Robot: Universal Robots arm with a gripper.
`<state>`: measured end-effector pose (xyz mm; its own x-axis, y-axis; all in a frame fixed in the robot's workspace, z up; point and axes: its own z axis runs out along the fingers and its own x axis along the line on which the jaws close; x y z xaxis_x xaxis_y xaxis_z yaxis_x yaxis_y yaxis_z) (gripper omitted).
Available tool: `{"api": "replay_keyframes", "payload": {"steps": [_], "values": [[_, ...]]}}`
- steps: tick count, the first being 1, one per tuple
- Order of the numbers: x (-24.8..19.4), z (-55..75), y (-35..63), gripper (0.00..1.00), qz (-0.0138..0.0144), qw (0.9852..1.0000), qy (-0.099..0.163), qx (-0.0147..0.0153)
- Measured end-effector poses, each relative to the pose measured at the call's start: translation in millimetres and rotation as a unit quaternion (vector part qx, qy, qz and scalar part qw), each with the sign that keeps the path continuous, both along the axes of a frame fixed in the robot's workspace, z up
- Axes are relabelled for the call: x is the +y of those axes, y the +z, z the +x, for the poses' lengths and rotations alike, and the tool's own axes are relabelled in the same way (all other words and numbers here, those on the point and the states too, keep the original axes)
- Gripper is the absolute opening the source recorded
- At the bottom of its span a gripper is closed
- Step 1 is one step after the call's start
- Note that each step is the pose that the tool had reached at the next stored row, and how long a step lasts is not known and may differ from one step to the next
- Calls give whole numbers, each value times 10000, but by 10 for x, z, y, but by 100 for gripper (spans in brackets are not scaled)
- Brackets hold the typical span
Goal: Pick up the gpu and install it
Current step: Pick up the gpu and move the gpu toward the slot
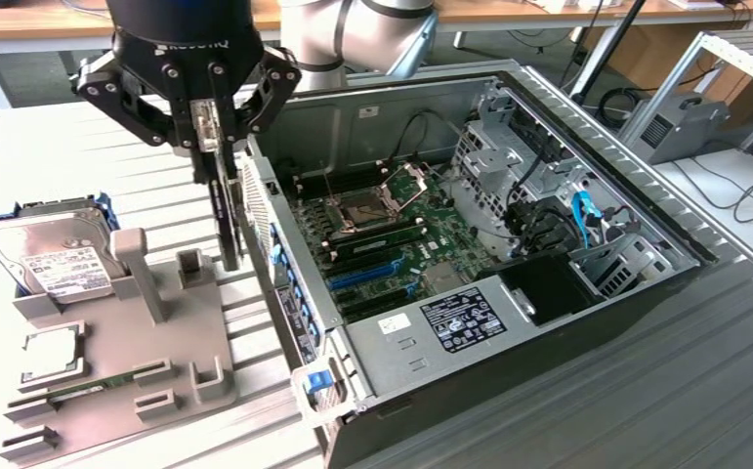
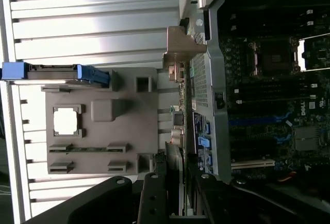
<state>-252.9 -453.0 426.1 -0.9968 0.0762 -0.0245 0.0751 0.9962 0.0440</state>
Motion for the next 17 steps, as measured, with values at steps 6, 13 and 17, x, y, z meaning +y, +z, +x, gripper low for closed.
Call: {"api": "replay_keyframes", "payload": {"steps": [6,13,17], "values": [[0,161,0,26,0,10000,0,0],[0,223,0,26,0,10000,0,0],[0,261,0,26,0,10000,0,0]]}}
